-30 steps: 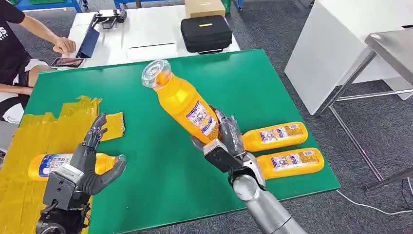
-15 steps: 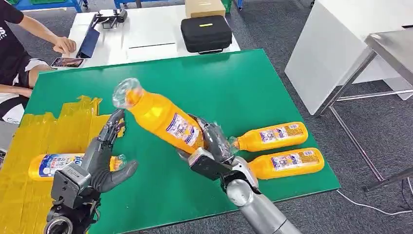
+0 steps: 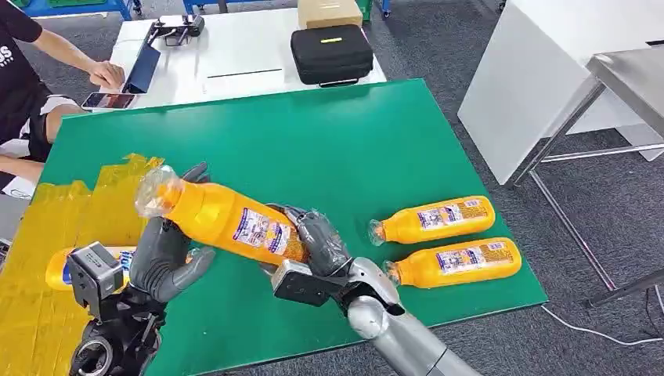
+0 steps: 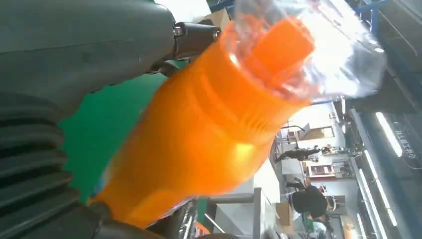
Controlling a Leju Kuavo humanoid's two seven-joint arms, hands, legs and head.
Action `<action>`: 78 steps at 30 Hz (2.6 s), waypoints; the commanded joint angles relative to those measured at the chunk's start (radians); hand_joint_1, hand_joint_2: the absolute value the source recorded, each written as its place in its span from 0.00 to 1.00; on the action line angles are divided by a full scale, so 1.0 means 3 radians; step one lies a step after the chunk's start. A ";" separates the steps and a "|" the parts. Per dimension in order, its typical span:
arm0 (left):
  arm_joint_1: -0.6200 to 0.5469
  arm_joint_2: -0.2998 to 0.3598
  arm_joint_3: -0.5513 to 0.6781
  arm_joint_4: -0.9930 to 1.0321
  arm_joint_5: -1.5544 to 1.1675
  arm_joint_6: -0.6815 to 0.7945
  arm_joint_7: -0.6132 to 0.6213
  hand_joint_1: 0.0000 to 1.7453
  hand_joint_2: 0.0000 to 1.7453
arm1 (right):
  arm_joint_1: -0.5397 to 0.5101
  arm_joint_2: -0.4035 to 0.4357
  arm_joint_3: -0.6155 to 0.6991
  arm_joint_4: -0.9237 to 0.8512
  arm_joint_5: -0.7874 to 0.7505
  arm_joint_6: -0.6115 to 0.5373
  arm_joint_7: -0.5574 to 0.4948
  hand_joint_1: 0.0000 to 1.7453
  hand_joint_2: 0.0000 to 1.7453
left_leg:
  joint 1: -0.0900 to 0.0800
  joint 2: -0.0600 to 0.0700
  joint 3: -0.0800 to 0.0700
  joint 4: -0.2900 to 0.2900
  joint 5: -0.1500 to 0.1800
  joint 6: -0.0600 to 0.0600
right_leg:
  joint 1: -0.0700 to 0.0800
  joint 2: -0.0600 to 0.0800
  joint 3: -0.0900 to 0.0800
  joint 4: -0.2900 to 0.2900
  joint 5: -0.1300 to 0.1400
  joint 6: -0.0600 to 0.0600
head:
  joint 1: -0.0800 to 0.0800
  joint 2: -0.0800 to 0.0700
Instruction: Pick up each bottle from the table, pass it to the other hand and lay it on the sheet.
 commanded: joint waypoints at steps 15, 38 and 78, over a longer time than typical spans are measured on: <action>-0.0234 0.0054 -0.0228 0.0402 0.0061 0.0030 0.0090 0.00 1.00 | -0.0219 -0.0047 0.0468 0.0298 0.0289 -0.0209 0.0051 1.00 1.00 | 0.0001 -0.0003 0.0007 -0.0003 -0.0001 -0.0002 | 0.0000 0.0004 0.0007 -0.0004 -0.0002 -0.0003 | -0.0001 0.0000; -0.0209 0.0017 -0.0104 0.0386 0.0149 0.0047 0.0047 1.00 1.00 | -0.0130 -0.0104 0.0305 0.0114 0.0280 -0.0228 0.0068 1.00 1.00 | 0.0001 -0.0002 0.0010 -0.0002 -0.0003 -0.0003 | 0.0000 0.0007 0.0010 -0.0003 -0.0003 -0.0004 | -0.0001 0.0000; -0.0753 0.1285 -0.0011 0.1167 -0.5230 0.1491 0.1396 1.00 1.00 | 0.0706 -0.0716 -0.0835 -0.2040 -0.0071 -0.0868 -0.0258 0.00 1.00 | -0.0001 -0.0013 0.0007 -0.0003 0.0002 -0.0003 | -0.0002 -0.0006 0.0007 -0.0001 -0.0004 -0.0004 | -0.0001 0.0000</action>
